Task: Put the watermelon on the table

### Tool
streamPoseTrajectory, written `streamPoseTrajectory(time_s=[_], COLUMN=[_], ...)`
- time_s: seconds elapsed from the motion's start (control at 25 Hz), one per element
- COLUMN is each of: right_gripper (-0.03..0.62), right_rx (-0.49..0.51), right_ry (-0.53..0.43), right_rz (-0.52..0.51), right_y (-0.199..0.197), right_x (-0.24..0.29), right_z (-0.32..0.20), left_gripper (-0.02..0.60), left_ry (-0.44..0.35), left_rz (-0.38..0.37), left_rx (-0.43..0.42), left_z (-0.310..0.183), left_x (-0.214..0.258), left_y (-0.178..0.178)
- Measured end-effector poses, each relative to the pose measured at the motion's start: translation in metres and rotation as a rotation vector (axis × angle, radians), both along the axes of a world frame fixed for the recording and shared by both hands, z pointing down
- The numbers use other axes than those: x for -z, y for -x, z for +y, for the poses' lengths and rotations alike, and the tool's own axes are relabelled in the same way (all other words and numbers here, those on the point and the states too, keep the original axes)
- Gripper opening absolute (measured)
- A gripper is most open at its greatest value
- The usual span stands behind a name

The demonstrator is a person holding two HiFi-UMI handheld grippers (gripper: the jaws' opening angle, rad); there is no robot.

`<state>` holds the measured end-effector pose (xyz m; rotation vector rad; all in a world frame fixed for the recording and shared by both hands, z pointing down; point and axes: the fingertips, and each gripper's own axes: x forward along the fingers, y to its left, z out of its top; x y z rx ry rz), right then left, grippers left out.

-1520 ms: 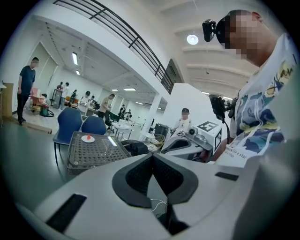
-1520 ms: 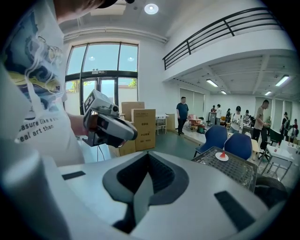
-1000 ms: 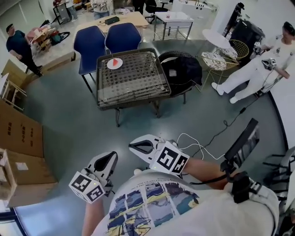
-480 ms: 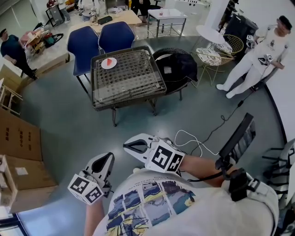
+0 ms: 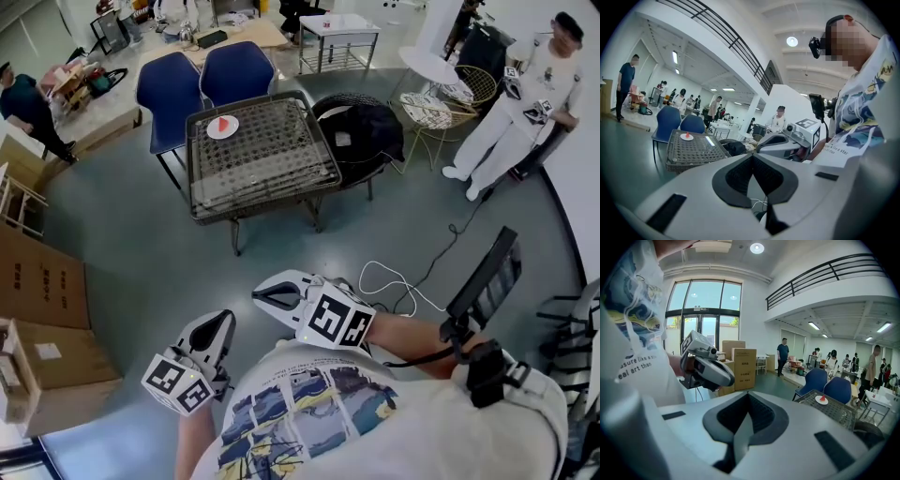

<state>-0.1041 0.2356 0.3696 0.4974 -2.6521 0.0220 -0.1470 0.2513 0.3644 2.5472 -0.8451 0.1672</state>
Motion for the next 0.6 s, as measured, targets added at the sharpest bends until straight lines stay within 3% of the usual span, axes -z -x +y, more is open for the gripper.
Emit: streamPoseTrajectory(time_s=[0.6], right_gripper=[0.01], right_rx=[0.004], right_ry=[0.005], right_rz=[0.008], right_y=[0.018], right_x=[-0.005], right_z=[-0.011], left_gripper=[0.009], left_ry=[0.012], left_rz=[-0.006], left_rx=[-0.004], left_z=[-0.011], left_x=[-0.007], left_y=[0.017])
